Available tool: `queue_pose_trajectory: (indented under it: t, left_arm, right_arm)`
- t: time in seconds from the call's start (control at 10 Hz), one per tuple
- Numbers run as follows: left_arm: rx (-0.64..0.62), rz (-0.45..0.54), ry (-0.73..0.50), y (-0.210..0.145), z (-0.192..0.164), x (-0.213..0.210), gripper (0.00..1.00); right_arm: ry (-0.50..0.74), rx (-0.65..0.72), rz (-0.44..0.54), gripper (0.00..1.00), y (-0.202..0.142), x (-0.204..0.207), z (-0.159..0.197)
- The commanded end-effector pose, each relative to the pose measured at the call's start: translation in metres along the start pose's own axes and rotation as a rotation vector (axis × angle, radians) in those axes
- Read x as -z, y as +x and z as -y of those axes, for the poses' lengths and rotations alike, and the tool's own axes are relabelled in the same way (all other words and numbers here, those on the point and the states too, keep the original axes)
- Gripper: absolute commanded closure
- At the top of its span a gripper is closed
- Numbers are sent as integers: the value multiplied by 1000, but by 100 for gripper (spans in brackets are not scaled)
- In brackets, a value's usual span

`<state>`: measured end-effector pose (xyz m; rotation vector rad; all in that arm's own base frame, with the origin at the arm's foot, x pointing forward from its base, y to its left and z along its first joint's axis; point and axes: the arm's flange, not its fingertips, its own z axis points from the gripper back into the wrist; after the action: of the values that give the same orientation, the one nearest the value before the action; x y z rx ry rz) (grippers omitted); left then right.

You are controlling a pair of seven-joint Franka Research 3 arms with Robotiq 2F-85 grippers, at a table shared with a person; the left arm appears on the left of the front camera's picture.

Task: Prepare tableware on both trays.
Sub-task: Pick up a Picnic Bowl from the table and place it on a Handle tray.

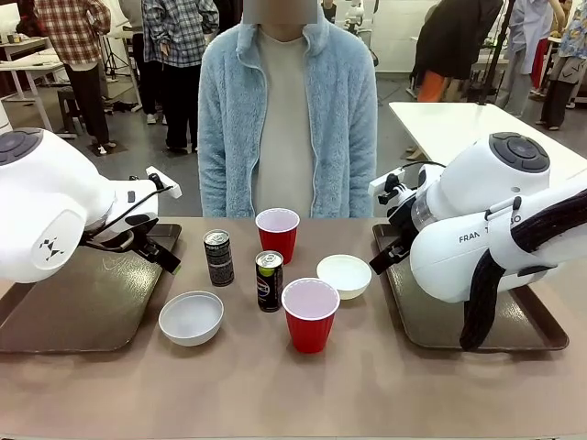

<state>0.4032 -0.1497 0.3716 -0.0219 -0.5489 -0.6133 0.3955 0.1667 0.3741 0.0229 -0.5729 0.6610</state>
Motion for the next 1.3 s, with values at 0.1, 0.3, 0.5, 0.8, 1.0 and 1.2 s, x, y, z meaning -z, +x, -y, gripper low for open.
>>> queue_pose_trajectory:
  t: [0.1,0.3,0.5,0.8,1.0,1.2]
  left_arm:
    - [0,0,0,0,0,0,0]
    - [47,-50,-5,-8,19,-39,0]
    - [84,-120,-77,-32,48,-70,0]
    - [52,-256,-102,-65,81,-92,0]
    - [-19,-229,-1,-75,82,-103,0]
    - [76,-261,-97,-7,69,-90,0]
  right_arm:
    - [0,0,0,0,0,0,0]
    - [-32,-28,-43,0,-16,-41,-6]
    - [16,-20,-108,0,-51,-91,-13]
    - [4,47,-281,0,-106,-116,-32]
    - [-103,54,-323,0,-117,-107,-35]
    - [29,40,-288,0,-22,-120,-5]
